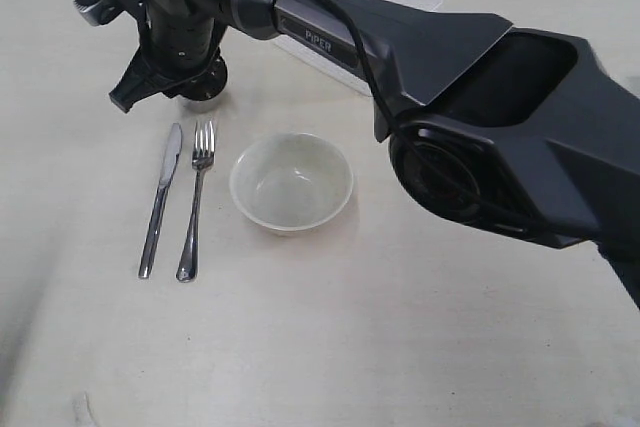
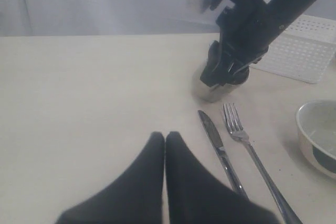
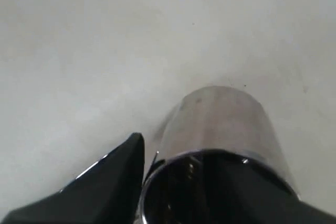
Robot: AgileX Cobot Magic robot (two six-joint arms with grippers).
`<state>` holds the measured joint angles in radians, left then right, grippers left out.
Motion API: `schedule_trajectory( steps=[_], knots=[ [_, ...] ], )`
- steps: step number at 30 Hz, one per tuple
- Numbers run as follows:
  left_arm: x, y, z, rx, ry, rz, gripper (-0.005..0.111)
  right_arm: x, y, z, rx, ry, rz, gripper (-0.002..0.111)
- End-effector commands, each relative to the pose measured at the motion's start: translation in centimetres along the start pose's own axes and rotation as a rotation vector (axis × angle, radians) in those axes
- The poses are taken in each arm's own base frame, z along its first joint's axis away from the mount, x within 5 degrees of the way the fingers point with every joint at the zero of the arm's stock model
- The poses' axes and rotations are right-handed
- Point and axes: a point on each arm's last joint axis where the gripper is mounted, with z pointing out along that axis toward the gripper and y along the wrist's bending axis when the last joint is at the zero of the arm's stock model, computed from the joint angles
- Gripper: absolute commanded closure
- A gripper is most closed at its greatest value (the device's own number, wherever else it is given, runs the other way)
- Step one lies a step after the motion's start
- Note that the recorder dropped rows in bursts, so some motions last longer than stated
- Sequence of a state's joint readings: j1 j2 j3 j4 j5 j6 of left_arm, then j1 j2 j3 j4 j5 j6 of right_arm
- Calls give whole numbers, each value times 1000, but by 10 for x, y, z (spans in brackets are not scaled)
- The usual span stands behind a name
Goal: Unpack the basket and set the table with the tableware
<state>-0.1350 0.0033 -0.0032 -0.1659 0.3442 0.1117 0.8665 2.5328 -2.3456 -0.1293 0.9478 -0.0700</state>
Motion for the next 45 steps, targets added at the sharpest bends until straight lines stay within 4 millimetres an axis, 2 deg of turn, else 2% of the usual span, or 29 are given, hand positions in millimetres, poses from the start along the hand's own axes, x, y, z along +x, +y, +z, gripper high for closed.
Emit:
schedule_trajectory(
  steps=[1, 8, 18, 22, 27, 29, 32, 33, 37, 39, 40, 41, 43, 44, 45],
  knots=[
    [1, 0, 0, 7, -1, 1, 107, -7, -11, -9, 45, -52, -16, 71],
    [1, 0, 0, 6, -1, 5, 107, -4, -26, -9, 41, -53, 22, 71],
    [1, 0, 0, 6, -1, 5, 107, -7, -24, -13, -30, -82, 32, 71],
    [1, 0, 0, 6, -1, 5, 107, -17, -28, -43, -23, -122, 36, 71],
    [1, 0, 0, 6, -1, 5, 107, -31, -34, -111, -13, -184, 32, 73],
    [1, 0, 0, 6, -1, 5, 107, -33, -37, -138, -8, -200, 28, 82],
    [1, 0, 0, 6, -1, 5, 107, -24, -40, -170, -18, -116, 12, 109],
    [1, 0, 0, 6, -1, 5, 107, -20, -39, -177, -25, -75, 10, 108],
    [1, 0, 0, 6, -1, 5, 107, -17, -42, -200, -21, -97, 34, 109],
    [1, 0, 0, 6, -1, 3, 107, -9, -41, -208, -17, -78, 33, 109],
    [1, 0, 0, 6, -1, 3, 107, 2, -44, -218, -15, -62, 38, 109],
    [1, 0, 0, 6, -1, 3, 107, 7, -45, -217, -12, -69, 41, 109],
    [1, 0, 0, 6, -1, 3, 107, 29, -56, -221, 8, -77, 58, 109],
    [1, 0, 0, 6, -1, 3, 107, 50, -67, -222, 29, -85, 79, 109],
    [1, 0, 0, 6, -1, 3, 107, 60, -71, -222, 39, -89, 76, 109]
  ],
)
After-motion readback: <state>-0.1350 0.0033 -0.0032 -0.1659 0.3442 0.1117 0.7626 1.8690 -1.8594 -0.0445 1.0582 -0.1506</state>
